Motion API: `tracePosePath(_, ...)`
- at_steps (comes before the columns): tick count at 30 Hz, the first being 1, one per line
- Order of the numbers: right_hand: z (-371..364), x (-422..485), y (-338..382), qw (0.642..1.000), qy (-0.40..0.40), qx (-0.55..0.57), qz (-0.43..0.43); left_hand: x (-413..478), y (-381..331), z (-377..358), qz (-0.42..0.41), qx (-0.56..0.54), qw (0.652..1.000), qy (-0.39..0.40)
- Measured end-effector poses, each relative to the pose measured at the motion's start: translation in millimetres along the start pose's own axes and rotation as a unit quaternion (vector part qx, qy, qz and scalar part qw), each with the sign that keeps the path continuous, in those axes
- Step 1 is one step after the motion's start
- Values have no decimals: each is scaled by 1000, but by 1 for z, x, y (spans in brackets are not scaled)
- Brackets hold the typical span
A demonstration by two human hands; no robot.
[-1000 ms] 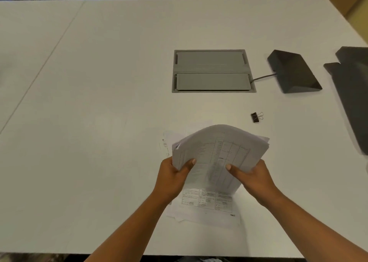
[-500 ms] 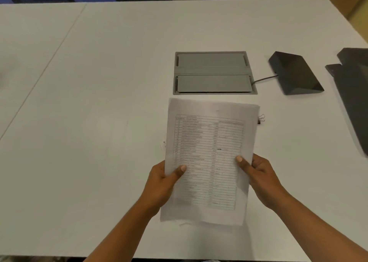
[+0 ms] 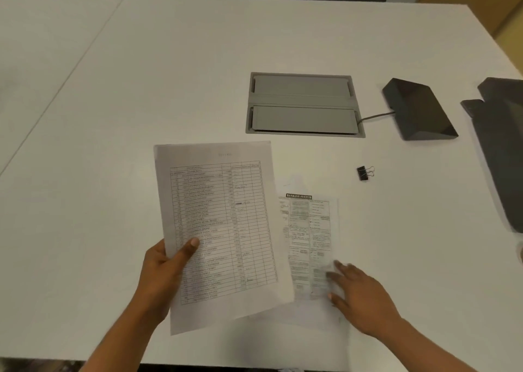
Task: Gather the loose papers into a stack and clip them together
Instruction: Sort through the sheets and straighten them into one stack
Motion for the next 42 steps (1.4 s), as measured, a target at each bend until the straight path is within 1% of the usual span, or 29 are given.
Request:
tracePosePath(4, 10, 7, -16, 997, -19, -1, -78, -2, 7, -2, 17, -1, 1000, -4)
tracePosePath(6, 14, 11, -16, 988, -47, 51, -139, -3, 10, -1, 24, 0, 1000, -11)
tracePosePath(9, 16, 15, -4, 959, -103, 138, -223, -4, 15, 0, 30, -3, 999, -20)
tracePosePath(11, 12, 15, 7, 946, -94, 157, -266, -5, 18, 2, 33, -3, 999, -27)
tracePosePath(13, 5, 17, 18, 939, -81, 184, -281, -6, 21, 4, 36, -2, 999, -33)
tracePosePath(14, 3, 19, 23, 930, -79, 216, -285, -6, 22, 4, 38, 1, 999, -34)
tracePosePath(16, 1, 22, 27, 908, -79, 286, -295, -7, 25, 4, 41, 11, 999, -33)
tracePosePath(18, 3, 24, 24, 889, -90, 328, -307, -7, 28, 3, 43, 23, 998, -31)
tracePosePath(20, 7, 21, 16, 878, -115, 344, -311, -6, 30, 3, 45, 27, 998, -31)
tracePosePath(25, 19, 12, -9, 875, -182, 329, -304, -5, 34, 0, 48, 32, 998, -31)
tracePosePath(27, 20, 10, -21, 866, -200, 345, -300, -4, 36, -1, 49, 35, 998, -30)
tracePosePath(29, 20, 8, -34, 838, -218, 397, -304, -4, 36, -3, 49, 35, 998, -27)
tracePosePath(32, 26, 0, -46, 775, -244, 501, -298, -2, 35, -4, 47, 32, 998, -28)
tracePosePath(33, 30, -3, -48, 755, -249, 536, -286, -2, 35, -3, 45, 31, 998, -28)
tracePosePath(37, 50, -22, -35, 695, -257, 633, -222, -1, 34, -5, 46, 37, 998, -25)
tracePosePath(39, 58, -30, -20, 679, -241, 668, -187, -2, 33, -10, 54, 34, 998, -16)
tracePosePath(42, 66, -38, 7, 683, -216, 684, -140, -5, 30, -21, 61, 26, 998, 6)
Point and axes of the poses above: each hand's wrist, its own x-axis towards the middle knuckle, its own z-axis out of the back of the hand, y = z × x, the point moved 3 cm from there along x, towards the middle knuckle, and after that the axes turned 1 degree about x, right-handed, at the moved point
